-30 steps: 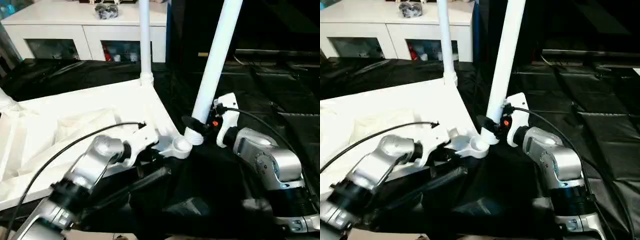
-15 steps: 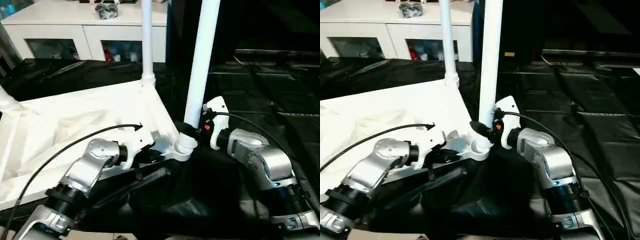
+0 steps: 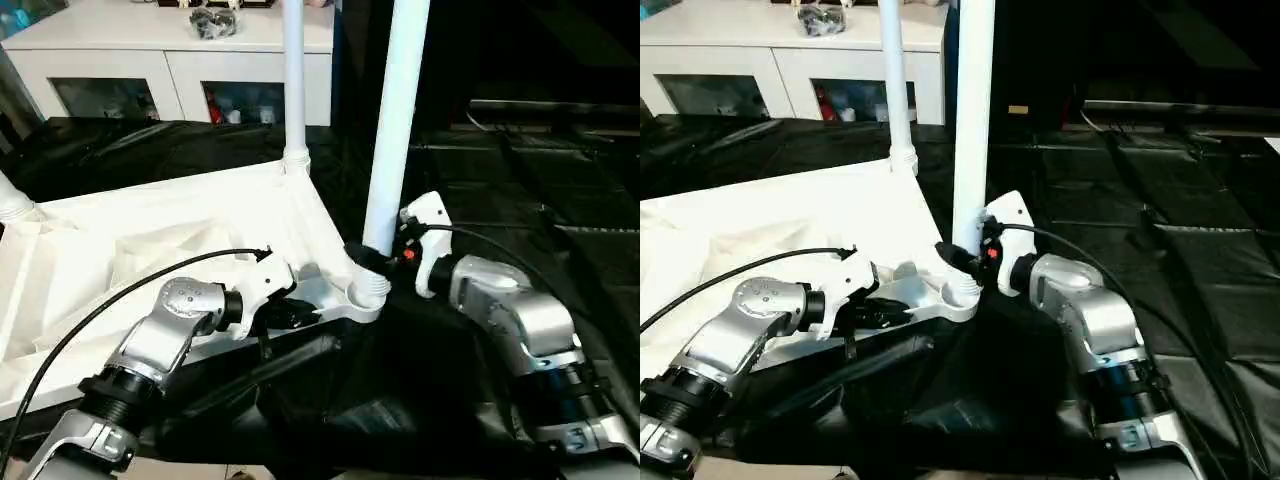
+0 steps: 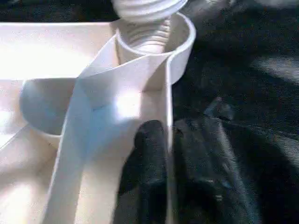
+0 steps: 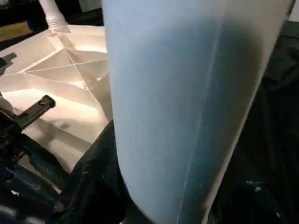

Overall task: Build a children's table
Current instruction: Insert table leg to table base

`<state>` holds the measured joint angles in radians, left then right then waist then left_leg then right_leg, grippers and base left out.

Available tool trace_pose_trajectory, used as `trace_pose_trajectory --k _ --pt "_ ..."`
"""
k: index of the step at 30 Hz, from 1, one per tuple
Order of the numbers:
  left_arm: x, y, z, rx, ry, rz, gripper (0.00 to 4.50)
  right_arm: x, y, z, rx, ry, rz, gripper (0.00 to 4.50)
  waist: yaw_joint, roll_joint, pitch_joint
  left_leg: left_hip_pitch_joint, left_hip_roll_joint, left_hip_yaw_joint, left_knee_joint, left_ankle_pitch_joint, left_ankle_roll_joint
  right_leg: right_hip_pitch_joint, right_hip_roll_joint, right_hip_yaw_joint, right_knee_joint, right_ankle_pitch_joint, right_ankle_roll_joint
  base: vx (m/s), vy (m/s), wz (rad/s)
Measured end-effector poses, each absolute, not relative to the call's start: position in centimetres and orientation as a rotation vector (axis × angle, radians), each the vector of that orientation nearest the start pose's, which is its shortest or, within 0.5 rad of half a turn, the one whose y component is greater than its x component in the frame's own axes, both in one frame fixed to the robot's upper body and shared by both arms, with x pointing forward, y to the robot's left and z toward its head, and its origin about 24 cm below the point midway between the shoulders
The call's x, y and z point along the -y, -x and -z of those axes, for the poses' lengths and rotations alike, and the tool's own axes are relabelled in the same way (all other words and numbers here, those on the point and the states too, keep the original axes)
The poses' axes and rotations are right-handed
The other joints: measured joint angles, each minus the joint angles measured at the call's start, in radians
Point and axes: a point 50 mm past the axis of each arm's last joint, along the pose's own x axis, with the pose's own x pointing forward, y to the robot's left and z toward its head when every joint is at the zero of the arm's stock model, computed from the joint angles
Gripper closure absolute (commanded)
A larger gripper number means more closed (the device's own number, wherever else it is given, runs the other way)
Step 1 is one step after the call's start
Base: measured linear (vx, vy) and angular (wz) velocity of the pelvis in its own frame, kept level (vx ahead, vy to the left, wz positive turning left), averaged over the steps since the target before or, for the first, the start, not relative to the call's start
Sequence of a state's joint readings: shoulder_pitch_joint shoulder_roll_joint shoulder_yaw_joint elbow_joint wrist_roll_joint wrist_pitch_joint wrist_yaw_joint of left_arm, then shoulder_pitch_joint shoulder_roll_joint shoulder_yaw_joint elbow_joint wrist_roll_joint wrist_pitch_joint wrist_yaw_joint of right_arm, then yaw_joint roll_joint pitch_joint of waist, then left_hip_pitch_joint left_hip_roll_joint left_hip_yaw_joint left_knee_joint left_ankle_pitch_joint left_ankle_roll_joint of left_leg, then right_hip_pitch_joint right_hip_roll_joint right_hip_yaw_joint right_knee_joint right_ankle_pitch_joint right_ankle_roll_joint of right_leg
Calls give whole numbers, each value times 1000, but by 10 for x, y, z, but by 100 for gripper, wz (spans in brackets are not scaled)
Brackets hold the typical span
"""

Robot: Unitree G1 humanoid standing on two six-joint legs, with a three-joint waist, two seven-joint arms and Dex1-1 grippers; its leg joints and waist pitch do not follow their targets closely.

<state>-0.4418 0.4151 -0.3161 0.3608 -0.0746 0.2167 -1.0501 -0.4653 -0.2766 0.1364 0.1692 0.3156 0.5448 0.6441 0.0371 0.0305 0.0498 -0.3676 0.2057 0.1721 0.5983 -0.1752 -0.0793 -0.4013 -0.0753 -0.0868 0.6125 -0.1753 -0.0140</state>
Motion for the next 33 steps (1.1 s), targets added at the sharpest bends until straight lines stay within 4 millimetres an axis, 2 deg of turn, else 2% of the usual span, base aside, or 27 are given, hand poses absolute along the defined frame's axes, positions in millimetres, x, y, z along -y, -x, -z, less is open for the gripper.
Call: trace_pose_trajectory --k 13,23,33 --pt "-135 -294 -42 -421 -388 1237 450 112 -314 -71 -351 -50 -865 259 0 -7 -4 1 0 0 0 0 0 1 0 0 0 0 0 0 0 0" --pt "-136 -297 -42 -461 -349 1227 450 110 -319 -67 -360 -67 -869 259 -2 -11 -7 2 0 0 0 0 0 1 0 0 0 0 0 0 0 0" --pt "-131 -298 -42 -487 -290 1209 450 126 -313 -52 -284 -260 -803 259 1 -10 -7 2 0 0 0 0 0 2 0 0 -1 0 0 0 0 0"
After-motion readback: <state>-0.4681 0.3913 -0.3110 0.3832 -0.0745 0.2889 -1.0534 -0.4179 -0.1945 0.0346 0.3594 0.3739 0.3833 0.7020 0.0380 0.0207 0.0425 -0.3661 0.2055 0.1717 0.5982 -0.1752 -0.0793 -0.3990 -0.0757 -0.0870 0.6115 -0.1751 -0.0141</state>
